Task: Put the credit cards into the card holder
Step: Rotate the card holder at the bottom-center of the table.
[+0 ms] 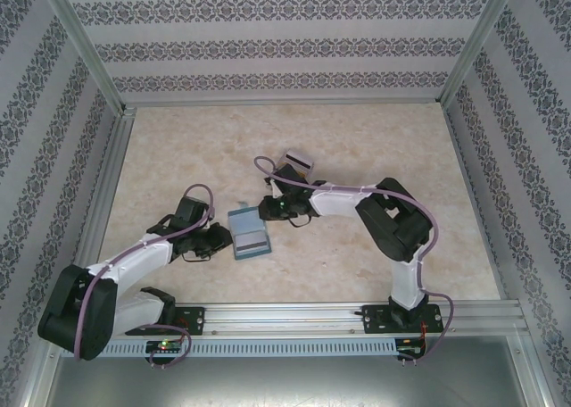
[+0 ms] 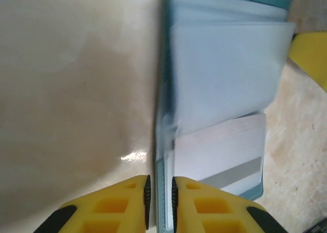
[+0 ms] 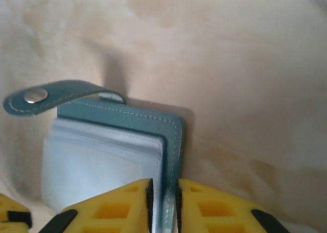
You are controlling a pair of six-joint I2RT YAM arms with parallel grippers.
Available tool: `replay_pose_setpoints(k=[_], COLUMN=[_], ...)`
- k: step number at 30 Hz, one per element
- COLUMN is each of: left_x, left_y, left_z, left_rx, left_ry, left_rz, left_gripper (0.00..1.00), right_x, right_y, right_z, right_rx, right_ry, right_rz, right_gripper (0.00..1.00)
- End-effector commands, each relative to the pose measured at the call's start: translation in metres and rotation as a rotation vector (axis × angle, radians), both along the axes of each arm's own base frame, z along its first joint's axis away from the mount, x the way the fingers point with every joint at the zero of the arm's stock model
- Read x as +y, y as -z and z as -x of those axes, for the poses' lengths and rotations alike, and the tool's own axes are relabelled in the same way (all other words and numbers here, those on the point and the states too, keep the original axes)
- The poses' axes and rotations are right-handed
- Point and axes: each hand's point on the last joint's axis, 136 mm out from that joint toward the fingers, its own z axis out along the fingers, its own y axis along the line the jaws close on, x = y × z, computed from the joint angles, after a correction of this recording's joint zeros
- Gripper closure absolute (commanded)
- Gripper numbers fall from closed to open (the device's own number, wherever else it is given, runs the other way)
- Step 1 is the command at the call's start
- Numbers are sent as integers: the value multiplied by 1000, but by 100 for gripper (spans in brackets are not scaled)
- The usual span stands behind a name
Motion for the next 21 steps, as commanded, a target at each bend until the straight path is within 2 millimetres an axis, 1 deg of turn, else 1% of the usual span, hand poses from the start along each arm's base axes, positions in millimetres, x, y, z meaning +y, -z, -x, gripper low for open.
replay_pose_setpoints(k=[1,5,8,10,13,16,19,21], left_x=[2,-1,-2,0,3,4,1,-4], left_y=[3,0,-6,-15,-30,-49,-64,-72], left_z=[7,3,0,-3,-9,-19,-35,-48], left_rx=[32,24,13,-5,-40,-85,-124,-145], left_ry=[-18,-21,-17,-15,-19,-16,-2,15], left_rz=[-14,-3,-3,-17,-40,-57,-75,-78], left_gripper=[78,78,78,77,76,74,73,73], right_x=[23,36,49,51,47,37,20,4], right_y=[-2,-1,-5,-8,-18,-43,-74,-94], right_z=[10,8,9,7,0,-12,-26,-36], right_rx=[26,52,79,75,46,-9,-80,-122], right_ry=[-90,-142,-194,-203,-206,-193,-164,-136], right_rz=[-35,-60,-89,-93,-74,-77,-77,-77], right_gripper=[77,77,77,77,77,77,76,75])
